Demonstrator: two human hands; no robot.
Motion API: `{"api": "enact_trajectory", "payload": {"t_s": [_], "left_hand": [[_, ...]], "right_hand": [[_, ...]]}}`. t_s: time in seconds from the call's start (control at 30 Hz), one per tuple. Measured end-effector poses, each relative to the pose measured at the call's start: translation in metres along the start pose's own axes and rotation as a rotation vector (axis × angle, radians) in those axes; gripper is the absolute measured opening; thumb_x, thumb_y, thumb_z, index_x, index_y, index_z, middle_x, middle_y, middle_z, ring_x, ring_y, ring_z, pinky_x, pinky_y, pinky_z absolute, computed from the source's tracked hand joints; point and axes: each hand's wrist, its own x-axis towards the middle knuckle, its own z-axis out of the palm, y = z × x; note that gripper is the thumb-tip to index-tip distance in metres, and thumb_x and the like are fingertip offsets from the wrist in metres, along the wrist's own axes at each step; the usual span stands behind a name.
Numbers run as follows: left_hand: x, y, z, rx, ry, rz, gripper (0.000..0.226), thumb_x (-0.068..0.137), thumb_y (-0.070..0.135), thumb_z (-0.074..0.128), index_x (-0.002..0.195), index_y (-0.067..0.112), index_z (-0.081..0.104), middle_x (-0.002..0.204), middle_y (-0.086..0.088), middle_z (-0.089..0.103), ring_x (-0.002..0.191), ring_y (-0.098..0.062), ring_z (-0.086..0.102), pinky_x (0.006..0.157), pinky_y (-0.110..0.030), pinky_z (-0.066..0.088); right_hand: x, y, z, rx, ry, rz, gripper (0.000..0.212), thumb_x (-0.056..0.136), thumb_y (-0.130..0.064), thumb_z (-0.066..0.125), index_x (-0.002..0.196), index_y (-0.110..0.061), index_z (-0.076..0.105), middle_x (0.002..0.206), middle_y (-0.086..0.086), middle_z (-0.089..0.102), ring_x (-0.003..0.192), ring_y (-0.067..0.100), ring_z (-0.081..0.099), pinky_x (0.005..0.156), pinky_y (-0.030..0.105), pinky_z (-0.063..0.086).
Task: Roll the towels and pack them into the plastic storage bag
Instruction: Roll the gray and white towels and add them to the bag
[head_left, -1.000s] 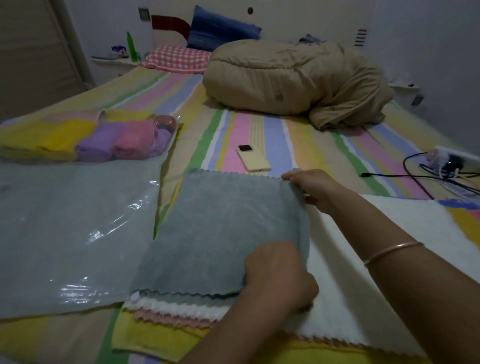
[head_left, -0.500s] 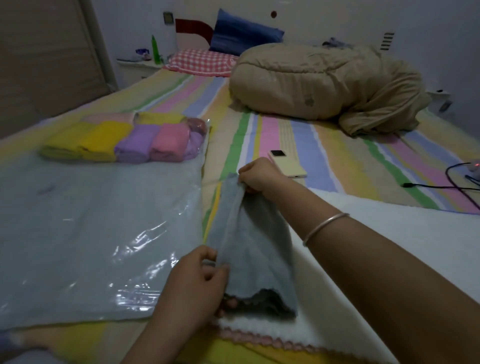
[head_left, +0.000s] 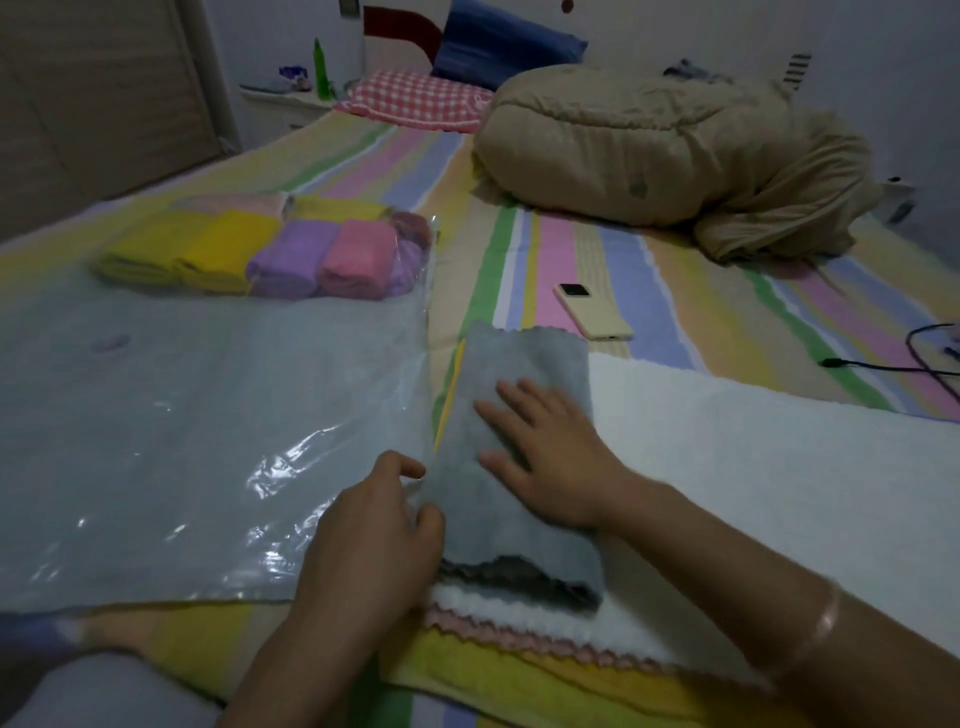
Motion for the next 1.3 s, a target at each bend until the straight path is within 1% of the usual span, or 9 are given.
{"api": "enact_trajectory", "payload": {"t_s": [0.2,0.33,0.43,0.63,0.73,0.87,0.97,1.13,1.3], "left_hand": [[-0.002,-0.004,-0.002,0.418,0.083,0.053,0.037,0.086,0.035,0.055,0.122,0.032,0.046,0.095,0.007,0.065,0.089,-0.019,0.063,0.069,-0.032,0.049],[-0.006,0.007,0.002,0.373,0.229,0.472,0.044,0.076,0.009,0.059,0.119,0.017,0.06,0.121,-0.002,0.061,0.107,-0.024,0.058,0.083,-0.035,0.047],[-0.011,0.014,0.018,0.306,0.002,0.743,0.043,0.084,0.023,0.048,0.124,0.017,0.06,0.129,0.001,0.061,0.121,-0.016,0.053,0.106,-0.035,0.034],[-0.016,0.01,0.033,0.338,-0.087,0.608,0.081,0.076,0.081,0.037,0.126,0.022,0.059,0.123,0.005,0.064,0.11,-0.012,0.06,0.096,-0.028,0.045],[-0.013,0.016,0.028,0.333,0.034,0.643,0.057,0.069,0.057,0.052,0.115,0.025,0.062,0.104,0.008,0.069,0.091,-0.015,0.065,0.076,-0.024,0.048],[-0.014,0.021,0.015,0.179,0.196,0.649,0.055,0.057,0.018,0.053,0.112,0.022,0.062,0.099,0.002,0.069,0.091,-0.018,0.06,0.079,-0.022,0.042],[-0.023,0.028,0.006,-0.024,0.144,0.735,0.037,0.068,0.017,0.052,0.101,0.021,0.066,0.096,0.01,0.068,0.092,-0.012,0.063,0.083,-0.022,0.048],[-0.03,0.021,0.017,-0.429,-0.117,0.463,0.014,0.078,0.035,0.064,0.088,0.029,0.072,0.084,0.01,0.071,0.082,-0.006,0.068,0.067,-0.019,0.052],[-0.014,0.02,0.039,-0.273,-0.11,0.155,0.025,0.083,0.046,0.065,0.083,0.023,0.074,0.077,0.01,0.074,0.074,0.001,0.068,0.066,-0.032,0.055]], "right_hand": [[-0.087,0.012,0.006,0.037,0.024,-0.13,0.055,0.095,-0.058,0.014,0.148,-0.046,0.022,0.16,-0.012,0.009,0.147,0.009,-0.001,0.12,0.033,0.0],[-0.116,0.024,0.007,0.151,0.163,-0.22,0.055,0.089,-0.023,0.035,0.142,-0.037,0.04,0.154,-0.01,0.03,0.145,0.01,0.02,0.117,0.039,0.02],[-0.121,0.027,0.013,0.113,0.182,-0.227,0.066,0.082,-0.019,0.04,0.146,-0.034,0.033,0.156,-0.014,0.025,0.146,0.007,0.016,0.119,0.038,0.02],[-0.103,0.02,0.021,0.29,0.429,-0.217,0.033,0.091,-0.029,0.049,0.123,-0.025,0.058,0.134,-0.006,0.057,0.131,0.008,0.043,0.108,0.032,0.036],[-0.096,0.023,0.01,0.429,0.516,-0.161,0.035,0.091,-0.024,0.044,0.119,-0.018,0.064,0.13,0.0,0.06,0.121,0.012,0.052,0.101,0.031,0.041],[-0.108,0.028,-0.024,0.492,0.529,-0.142,0.036,0.093,-0.029,0.042,0.12,-0.019,0.064,0.122,-0.006,0.065,0.114,0.013,0.06,0.093,0.028,0.049],[-0.13,0.033,-0.039,0.599,0.507,-0.156,0.025,0.094,-0.029,0.045,0.104,-0.02,0.065,0.095,-0.014,0.069,0.083,0.012,0.068,0.068,0.033,0.052],[-0.147,0.035,-0.021,0.831,0.328,0.11,0.017,0.097,-0.022,0.051,0.098,-0.02,0.068,0.092,-0.005,0.07,0.089,0.014,0.064,0.076,0.038,0.052],[-0.139,0.032,-0.002,0.884,0.275,0.454,0.045,0.093,-0.043,0.051,0.065,-0.007,0.049,0.059,0.006,0.047,0.058,0.017,0.046,0.056,0.034,0.034]]}}
